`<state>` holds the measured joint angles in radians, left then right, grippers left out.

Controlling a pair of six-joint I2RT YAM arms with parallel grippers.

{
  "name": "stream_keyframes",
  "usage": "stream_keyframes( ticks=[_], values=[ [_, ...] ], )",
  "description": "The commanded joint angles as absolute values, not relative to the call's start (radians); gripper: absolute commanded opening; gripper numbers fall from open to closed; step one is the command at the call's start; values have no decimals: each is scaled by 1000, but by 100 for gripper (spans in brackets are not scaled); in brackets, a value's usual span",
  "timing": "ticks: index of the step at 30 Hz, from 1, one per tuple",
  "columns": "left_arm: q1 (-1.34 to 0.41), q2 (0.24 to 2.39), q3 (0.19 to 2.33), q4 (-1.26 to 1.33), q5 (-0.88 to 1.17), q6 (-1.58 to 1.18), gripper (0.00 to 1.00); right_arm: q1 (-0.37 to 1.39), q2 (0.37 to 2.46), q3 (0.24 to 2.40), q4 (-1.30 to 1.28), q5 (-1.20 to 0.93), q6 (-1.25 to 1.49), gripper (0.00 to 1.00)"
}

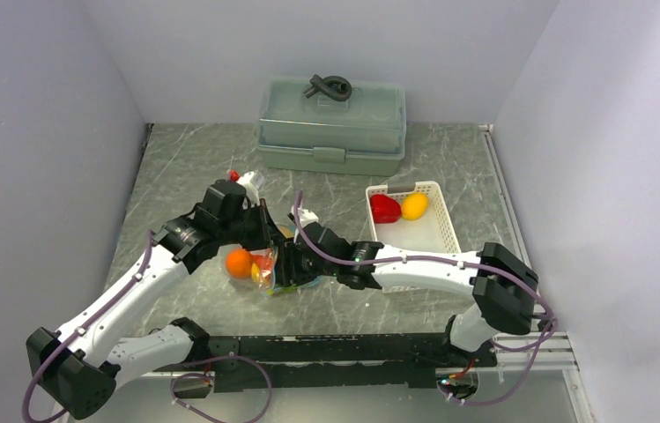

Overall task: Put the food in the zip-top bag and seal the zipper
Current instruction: Place the fake vegetable in the zipper food storage bag.

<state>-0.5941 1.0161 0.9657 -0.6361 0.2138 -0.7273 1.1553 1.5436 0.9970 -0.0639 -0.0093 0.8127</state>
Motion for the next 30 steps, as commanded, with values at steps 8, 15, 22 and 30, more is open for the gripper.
stream_keyframes(
  ticks=[8, 15, 22, 30],
  values=[
    [-630, 977, 942, -544, 312, -794, 0, 1162, 1610, 1006, 87, 10, 850, 26],
    [-640, 928, 917, -553, 323, -834, 0, 1155, 1586, 964, 156, 96, 908, 19],
    [-652, 874, 887, -562, 336, -869, 0, 1131, 1563, 930, 230, 110, 966, 19],
    [-691, 833, 838, -537, 356, -920, 0, 1107, 1587, 922, 307, 139, 1021, 19]
  ],
)
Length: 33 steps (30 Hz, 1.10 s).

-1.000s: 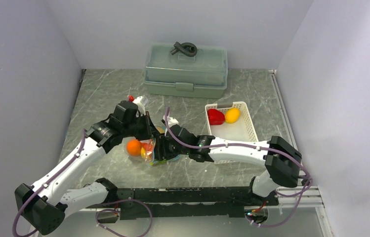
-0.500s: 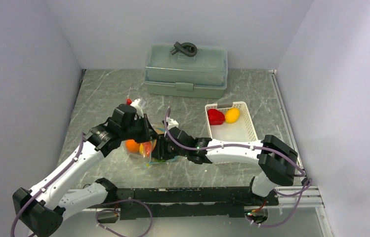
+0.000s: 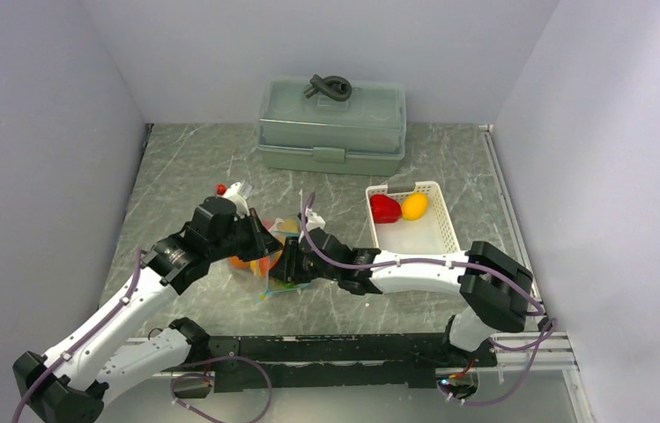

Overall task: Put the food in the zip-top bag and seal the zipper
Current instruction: Place the fake vegetable in the zipper food storage bag.

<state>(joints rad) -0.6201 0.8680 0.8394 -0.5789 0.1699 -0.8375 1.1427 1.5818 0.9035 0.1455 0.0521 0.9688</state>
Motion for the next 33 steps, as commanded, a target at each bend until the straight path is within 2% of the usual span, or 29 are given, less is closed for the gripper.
stream_keyframes(
  ticks=[1, 20, 27, 31, 33],
  values=[
    [-697, 832, 836, -538, 355, -923, 0, 1103, 1594, 923, 316, 140, 1027, 19],
    [-814, 839, 827, -523, 284, -968, 0, 1060, 1652, 947, 401, 204, 1106, 20],
    [-817, 835, 864, -565, 222, -949, 0, 1060, 1628, 916, 399, 199, 1092, 37],
    [-816, 828, 899, -607, 156, -932, 0, 1059, 1599, 894, 381, 194, 1074, 49],
    [-817, 832, 916, -617, 133, -923, 0, 1060, 1583, 885, 368, 191, 1063, 52]
  ],
)
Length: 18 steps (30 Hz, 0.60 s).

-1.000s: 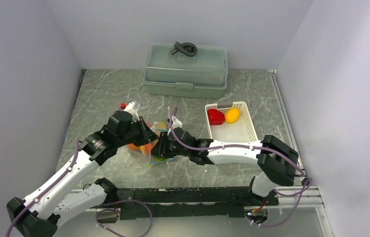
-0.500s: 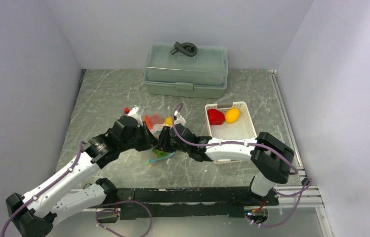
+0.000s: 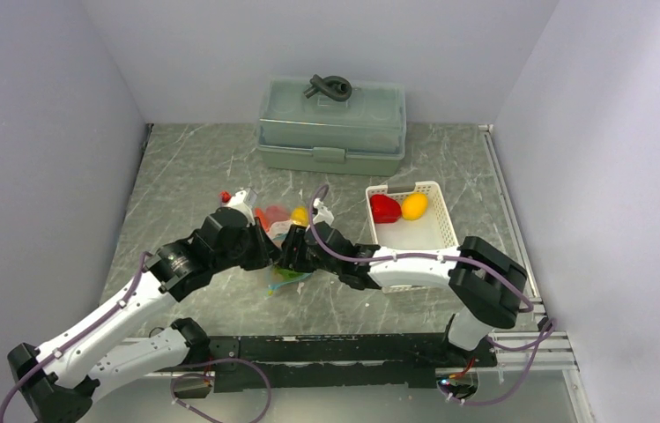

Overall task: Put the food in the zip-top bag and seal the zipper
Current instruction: Place the fake vegetable in the zipper food storage bag.

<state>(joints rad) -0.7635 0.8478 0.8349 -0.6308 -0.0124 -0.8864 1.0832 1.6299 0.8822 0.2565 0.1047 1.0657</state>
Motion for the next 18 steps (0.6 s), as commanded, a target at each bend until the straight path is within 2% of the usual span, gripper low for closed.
stream_keyframes(
  ticks=[1, 18],
  values=[
    [-816, 836, 923, -619, 127, -920, 0, 1060, 1574, 881, 366, 187, 1058, 54],
    [-816, 882, 967, -617, 26, -907, 0, 1062, 1389, 888, 111, 171, 905, 59]
  ],
)
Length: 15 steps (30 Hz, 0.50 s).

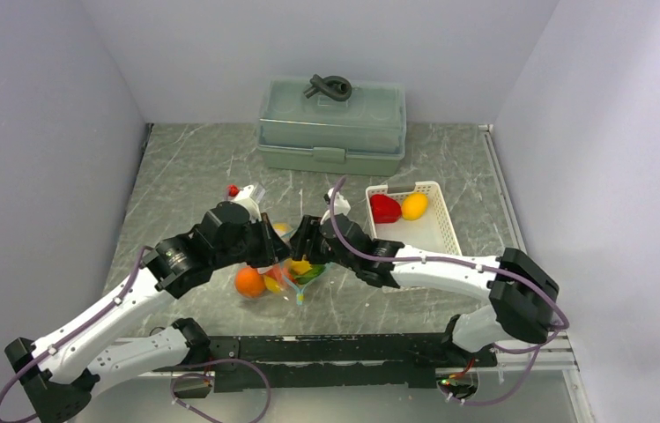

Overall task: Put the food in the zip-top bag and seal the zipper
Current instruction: Place the fake vegetable in the zipper food storage bag.

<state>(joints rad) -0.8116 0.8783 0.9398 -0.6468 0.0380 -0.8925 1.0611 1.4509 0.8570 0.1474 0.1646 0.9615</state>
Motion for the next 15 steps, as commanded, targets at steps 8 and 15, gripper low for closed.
stream_keyframes(
  ticks=[8, 15],
  values=[
    [-816, 873, 968, -631, 3, -905, 0, 1062, 1284, 891, 7, 172, 832, 59],
    [-815, 876, 980, -638, 3, -896, 0, 1062, 1167, 893, -110, 206, 787, 58]
  ],
)
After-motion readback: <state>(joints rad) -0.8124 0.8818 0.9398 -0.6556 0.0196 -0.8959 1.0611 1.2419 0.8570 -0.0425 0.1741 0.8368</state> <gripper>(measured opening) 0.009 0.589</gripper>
